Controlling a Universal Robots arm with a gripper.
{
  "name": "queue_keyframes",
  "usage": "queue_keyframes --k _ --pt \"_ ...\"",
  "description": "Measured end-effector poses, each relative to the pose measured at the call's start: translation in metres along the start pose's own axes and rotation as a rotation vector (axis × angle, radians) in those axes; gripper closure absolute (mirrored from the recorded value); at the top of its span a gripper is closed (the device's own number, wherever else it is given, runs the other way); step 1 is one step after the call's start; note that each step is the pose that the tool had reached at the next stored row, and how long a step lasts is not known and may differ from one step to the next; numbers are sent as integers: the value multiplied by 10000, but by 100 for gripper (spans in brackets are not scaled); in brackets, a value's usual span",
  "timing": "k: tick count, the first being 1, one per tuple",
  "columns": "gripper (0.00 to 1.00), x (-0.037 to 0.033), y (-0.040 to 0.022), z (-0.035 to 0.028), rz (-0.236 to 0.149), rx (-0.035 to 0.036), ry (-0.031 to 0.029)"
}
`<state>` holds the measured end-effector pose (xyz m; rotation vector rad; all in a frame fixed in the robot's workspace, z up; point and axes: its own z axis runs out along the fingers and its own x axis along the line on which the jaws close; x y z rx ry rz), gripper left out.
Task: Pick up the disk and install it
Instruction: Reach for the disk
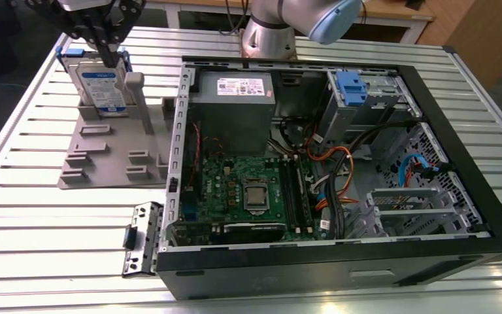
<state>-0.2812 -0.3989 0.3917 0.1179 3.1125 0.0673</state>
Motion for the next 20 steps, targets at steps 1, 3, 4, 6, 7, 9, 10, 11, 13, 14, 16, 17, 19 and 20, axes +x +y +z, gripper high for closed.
queue_keyframes --k 1,3,4,6,7,9,10,11,13,14,16,17,19,20 --pt "90 4 0 0 0 0 -1" --pt "90 12 -1 0 0 0 -1" --pt "90 16 -1 0 1 0 0" --pt "90 24 -2 0 0 0 0" --pt "90 27 -2 0 0 0 0" --pt "90 36 -3 0 1 -1 0" --pt "90 40 -3 0 0 0 0" --pt "90 44 -3 0 0 0 0" --pt "90 52 -4 0 0 -1 -1" --pt "90 56 -4 0 1 0 0" --pt "90 66 -5 0 1 0 -1" --pt "90 70 -5 -1 0 0 0" --pt "90 81 -6 0 1 0 0" --pt "90 85 -6 0 0 0 0"
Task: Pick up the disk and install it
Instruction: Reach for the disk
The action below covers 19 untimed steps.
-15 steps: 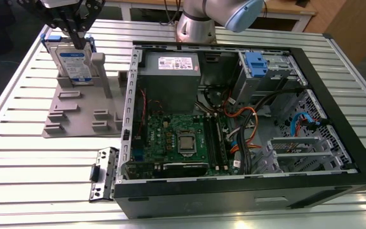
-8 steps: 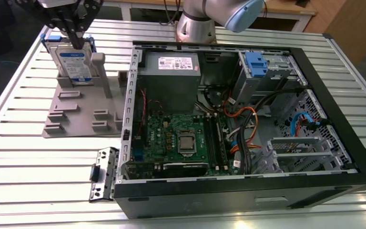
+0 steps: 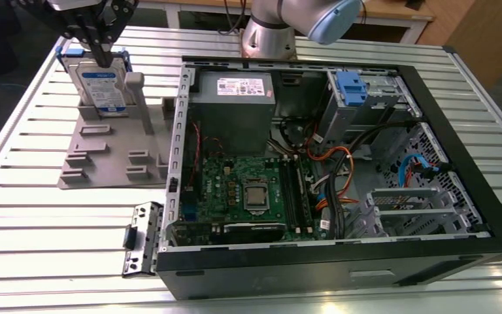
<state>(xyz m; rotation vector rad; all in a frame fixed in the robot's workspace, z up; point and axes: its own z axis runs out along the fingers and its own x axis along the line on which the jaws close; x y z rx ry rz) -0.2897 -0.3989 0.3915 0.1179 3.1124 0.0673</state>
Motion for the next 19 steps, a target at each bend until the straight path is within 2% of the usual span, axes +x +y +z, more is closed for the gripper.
queue_keyframes --k 19 --pt "90 88 -7 -1 0 0 0"
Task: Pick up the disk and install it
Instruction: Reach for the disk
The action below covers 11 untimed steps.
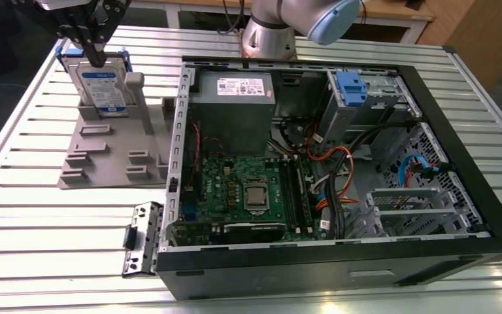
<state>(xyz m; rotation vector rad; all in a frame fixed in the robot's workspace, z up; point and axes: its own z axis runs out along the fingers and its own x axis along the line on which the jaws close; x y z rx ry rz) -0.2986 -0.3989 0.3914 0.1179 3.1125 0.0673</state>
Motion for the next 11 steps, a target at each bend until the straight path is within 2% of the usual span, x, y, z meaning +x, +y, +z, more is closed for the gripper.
queue_keyframes --k 11 --pt "90 69 -5 18 0 -1 -1"
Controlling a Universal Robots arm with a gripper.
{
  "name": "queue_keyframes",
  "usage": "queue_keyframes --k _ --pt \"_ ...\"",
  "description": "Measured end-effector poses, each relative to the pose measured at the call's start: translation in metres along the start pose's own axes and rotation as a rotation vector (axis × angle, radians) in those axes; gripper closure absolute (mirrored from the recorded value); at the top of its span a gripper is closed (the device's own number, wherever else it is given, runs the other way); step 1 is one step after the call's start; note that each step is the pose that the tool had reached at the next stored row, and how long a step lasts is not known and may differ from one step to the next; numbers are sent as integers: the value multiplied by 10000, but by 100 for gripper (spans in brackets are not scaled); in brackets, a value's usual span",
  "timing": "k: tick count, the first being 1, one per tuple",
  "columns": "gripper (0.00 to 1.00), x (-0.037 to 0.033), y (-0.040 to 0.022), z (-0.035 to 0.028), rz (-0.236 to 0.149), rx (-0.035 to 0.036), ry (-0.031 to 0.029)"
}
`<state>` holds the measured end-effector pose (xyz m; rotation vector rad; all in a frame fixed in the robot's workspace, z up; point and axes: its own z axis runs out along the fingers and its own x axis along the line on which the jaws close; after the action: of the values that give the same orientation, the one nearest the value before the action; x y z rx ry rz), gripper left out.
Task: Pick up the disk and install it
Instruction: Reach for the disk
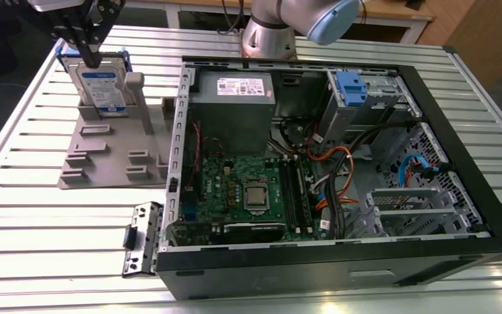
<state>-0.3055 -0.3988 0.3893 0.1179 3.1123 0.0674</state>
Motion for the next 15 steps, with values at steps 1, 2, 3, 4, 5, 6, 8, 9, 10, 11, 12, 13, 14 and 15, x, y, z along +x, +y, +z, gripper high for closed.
queue_keyframes --k 1,2,3,4,5,6,8,9,10,11,12,13,14,15 --pt "90 7 0 7 0 1 1" --pt "90 15 1 15 0 2 1" --pt "90 28 4 21 0 5 1" --pt "90 40 9 28 0 10 0" --pt "90 51 14 36 0 17 0" --pt "90 64 20 45 0 24 -1" --pt "90 84 43 61 0 32 1" --pt "90 94 57 71 -1 32 -1" --pt "90 103 75 81 -1 37 -2" --pt "90 111 95 90 -2 45 -2" --pt "90 121 116 100 -2 51 -3" --pt "90 132 135 109 -1 57 -3" --pt "90 144 154 118 -1 61 -3" --pt "90 159 169 128 -1 64 -4"
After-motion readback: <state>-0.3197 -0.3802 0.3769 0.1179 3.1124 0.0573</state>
